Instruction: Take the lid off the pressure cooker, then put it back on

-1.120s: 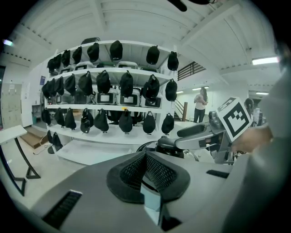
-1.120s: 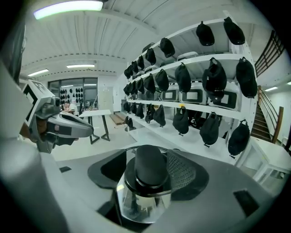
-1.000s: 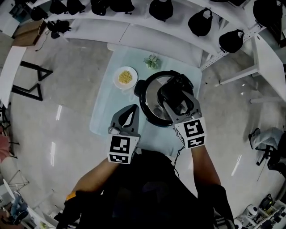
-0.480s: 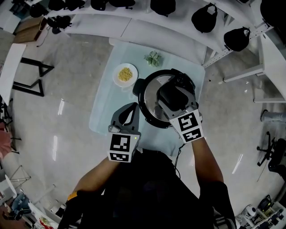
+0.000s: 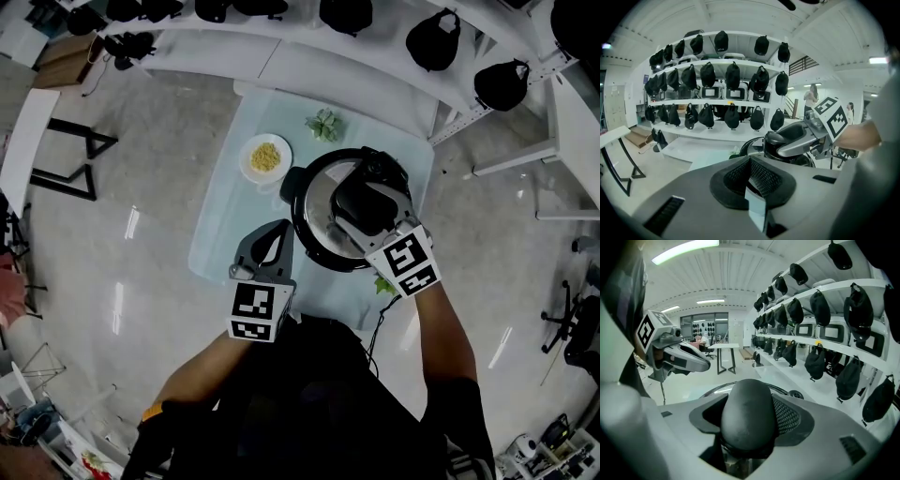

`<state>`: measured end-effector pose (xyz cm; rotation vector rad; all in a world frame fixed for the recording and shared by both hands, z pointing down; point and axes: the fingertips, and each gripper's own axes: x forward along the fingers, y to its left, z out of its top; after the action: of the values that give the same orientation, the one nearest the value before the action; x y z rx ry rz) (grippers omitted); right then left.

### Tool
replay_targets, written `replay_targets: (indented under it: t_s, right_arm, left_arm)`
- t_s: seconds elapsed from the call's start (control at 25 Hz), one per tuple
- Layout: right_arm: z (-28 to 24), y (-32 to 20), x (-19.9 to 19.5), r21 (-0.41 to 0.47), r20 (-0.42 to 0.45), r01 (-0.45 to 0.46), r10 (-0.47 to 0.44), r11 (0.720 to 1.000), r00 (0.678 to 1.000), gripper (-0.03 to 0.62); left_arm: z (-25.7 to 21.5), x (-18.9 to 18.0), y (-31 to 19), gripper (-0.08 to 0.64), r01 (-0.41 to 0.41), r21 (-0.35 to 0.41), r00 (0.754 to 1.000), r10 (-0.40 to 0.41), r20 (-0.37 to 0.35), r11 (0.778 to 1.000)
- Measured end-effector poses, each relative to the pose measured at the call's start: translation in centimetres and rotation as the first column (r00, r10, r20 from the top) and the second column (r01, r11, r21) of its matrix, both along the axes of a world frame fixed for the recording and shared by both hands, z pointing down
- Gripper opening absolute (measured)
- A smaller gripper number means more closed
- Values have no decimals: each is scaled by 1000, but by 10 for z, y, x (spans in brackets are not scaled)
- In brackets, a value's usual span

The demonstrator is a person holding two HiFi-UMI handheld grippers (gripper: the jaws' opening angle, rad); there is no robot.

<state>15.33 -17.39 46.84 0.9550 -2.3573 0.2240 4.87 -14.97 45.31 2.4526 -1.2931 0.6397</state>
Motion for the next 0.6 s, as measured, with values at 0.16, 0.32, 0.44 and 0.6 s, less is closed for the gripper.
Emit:
replay_targets:
  t_s: [0.16,0.32,0.44,0.6]
  right_arm:
    - [0,4,-2,-2,-4,126,-126,992,992,302]
    - [-1,6,-4,-8,-1,184,-184,983,983,301]
    - [-2,4,-3,-3,7,182,-182,983,983,298]
    - [-2,4,-4,-3,2,205,-205,979,979,296]
  left_arm:
    - [2,3,1,8,-3,-2,1000,3,9,1000]
    - [2,2,1,7,4,-4,1000,-4,17,1000]
    - [2,2,-1,8,10,-3,1000,-10,24,1000]
    - [1,-1,-1,6,20,-1,999,-20,29,1000]
